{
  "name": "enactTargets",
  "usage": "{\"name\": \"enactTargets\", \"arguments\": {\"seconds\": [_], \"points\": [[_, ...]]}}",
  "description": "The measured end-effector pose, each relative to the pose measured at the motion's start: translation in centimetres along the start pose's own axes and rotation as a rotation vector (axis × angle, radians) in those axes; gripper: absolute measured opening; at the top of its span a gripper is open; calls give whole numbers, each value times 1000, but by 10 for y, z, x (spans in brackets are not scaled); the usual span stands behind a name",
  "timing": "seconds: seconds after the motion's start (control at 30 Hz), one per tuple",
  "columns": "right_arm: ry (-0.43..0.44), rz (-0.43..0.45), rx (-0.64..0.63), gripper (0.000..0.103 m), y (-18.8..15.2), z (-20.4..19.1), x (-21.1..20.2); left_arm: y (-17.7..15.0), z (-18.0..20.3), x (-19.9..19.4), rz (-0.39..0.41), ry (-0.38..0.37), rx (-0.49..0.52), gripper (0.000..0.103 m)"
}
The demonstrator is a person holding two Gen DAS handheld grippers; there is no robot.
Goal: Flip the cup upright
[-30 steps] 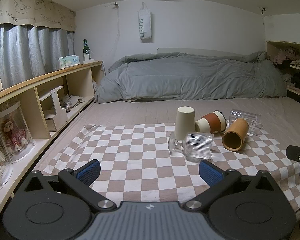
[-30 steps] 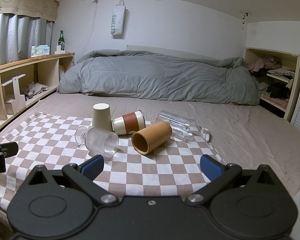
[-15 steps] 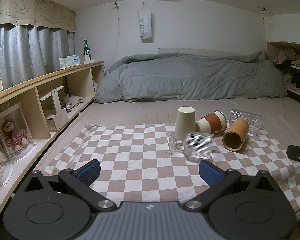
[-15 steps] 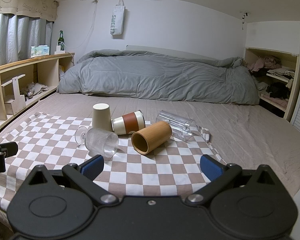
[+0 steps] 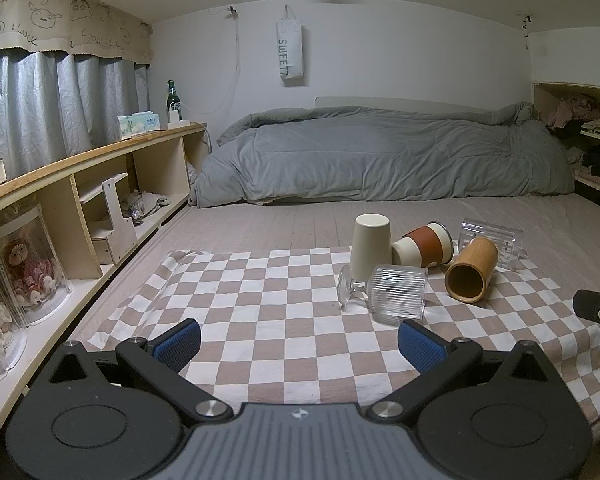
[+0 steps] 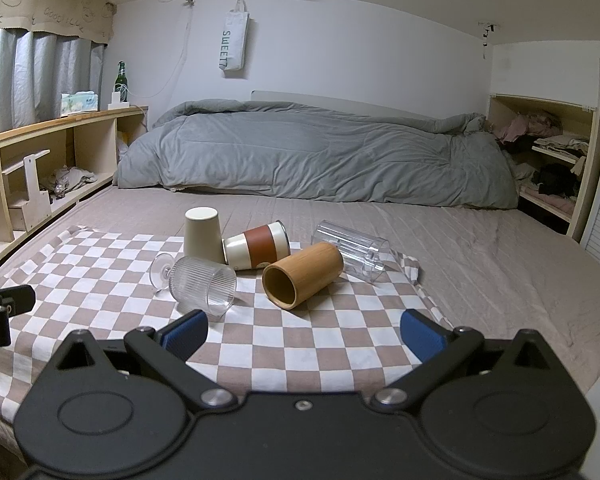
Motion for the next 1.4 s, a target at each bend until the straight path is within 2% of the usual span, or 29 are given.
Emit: {"name": "enactTargets", "arguments": {"seconds": [1.27, 1.4], "points": [[1, 1, 6, 103, 1, -1, 2, 0, 0, -1, 4, 0, 0, 103], [37, 9, 30, 103, 2, 7, 1, 4, -4, -1, 6, -3, 1, 103]]}}
Point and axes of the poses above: each gripper's, at about its wrist camera, not at the fingertips, and x roughly the way its jaws point, z to its right, y to its top, the point moved 5 cm from there along x, roughly the way its jaws point, and after that the axes turned 2 degrees about -z, right-handed, at the moved point
